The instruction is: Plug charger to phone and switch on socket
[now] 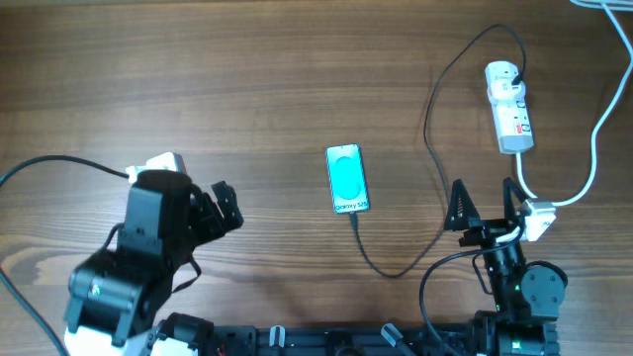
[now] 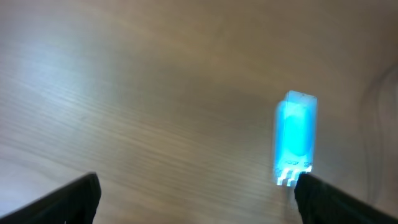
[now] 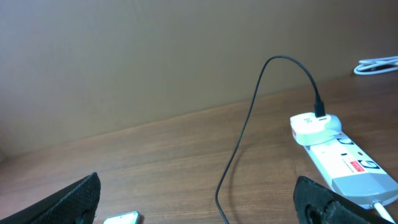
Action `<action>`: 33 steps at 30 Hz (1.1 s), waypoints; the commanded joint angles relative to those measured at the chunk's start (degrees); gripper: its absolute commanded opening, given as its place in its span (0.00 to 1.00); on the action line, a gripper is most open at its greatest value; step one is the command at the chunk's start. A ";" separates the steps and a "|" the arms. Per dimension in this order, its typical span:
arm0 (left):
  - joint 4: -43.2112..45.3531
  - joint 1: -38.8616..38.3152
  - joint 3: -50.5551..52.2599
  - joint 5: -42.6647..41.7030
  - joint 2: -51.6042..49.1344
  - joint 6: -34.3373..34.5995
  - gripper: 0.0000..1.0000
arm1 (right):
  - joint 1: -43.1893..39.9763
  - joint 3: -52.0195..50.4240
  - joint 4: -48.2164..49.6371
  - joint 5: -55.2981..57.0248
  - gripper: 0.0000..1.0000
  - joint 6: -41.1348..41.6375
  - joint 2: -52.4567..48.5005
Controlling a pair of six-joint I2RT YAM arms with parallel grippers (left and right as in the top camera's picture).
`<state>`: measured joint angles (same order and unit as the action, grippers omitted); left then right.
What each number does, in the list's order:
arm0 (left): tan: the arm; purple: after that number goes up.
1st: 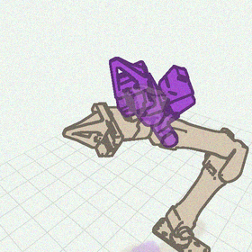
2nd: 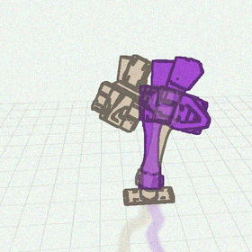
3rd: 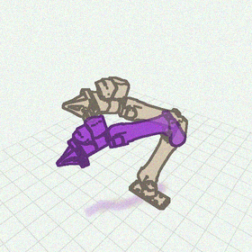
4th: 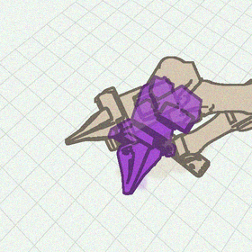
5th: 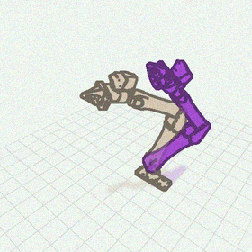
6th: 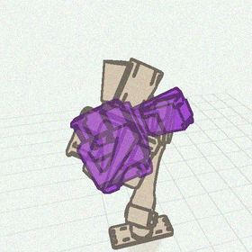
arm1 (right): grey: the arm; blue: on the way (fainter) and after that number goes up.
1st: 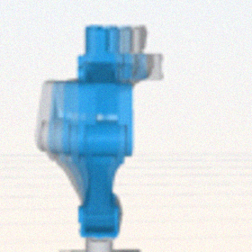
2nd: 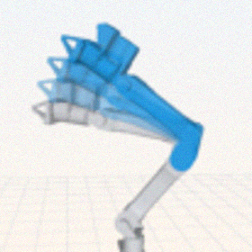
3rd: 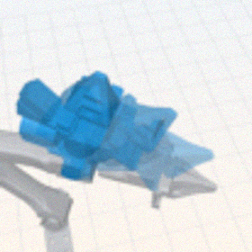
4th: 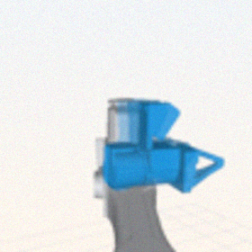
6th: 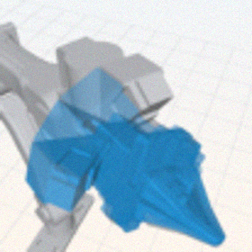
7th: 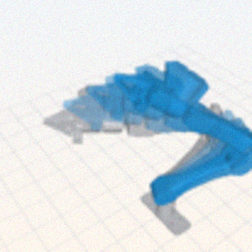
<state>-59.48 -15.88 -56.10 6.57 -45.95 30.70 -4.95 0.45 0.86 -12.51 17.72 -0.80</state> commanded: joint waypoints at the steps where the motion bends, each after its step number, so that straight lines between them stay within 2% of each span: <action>1: 16.50 3.19 15.45 -1.49 14.84 -1.97 1.00 | 0.28 -0.15 0.00 1.09 1.00 -1.14 0.59; 3: 25.20 7.02 30.51 -4.28 27.96 -1.97 1.00 | 0.28 -0.15 0.00 1.09 1.00 -1.11 0.59; 5: 41.46 11.98 49.44 -9.01 41.75 -1.95 1.00 | 0.28 -0.15 0.02 1.09 1.00 -1.14 0.59; 6: 45.79 13.09 51.76 -8.87 43.23 -2.45 1.00 | 0.28 -0.15 0.02 1.09 1.00 -1.14 0.59; 8: 47.80 14.47 52.39 -8.26 44.48 -5.22 1.00 | 0.28 -0.15 0.00 1.09 1.00 -1.11 0.59; 10: 48.00 15.04 52.54 -4.00 45.79 -9.09 1.00 | 0.28 -0.15 0.02 1.09 1.00 -1.11 0.59; 15: 55.80 15.04 55.76 -1.01 45.79 -10.82 1.00 | 0.28 -0.15 0.02 1.09 1.00 -1.11 0.59; 29: 55.80 15.78 55.76 -2.19 45.79 -10.80 1.00 | 0.28 -0.15 0.00 1.11 0.99 -1.14 0.59; 31: 56.24 15.80 55.76 2.10 45.79 -10.99 1.00 | 0.28 -0.15 0.02 1.09 1.00 -1.14 0.59; 33: 56.24 15.78 55.76 1.90 45.79 -10.99 1.00 | 0.28 -0.15 0.00 1.09 1.00 -1.11 0.59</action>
<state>-3.60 -0.56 -0.84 6.48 -0.78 21.02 -4.91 0.36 0.69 -12.12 17.50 -0.67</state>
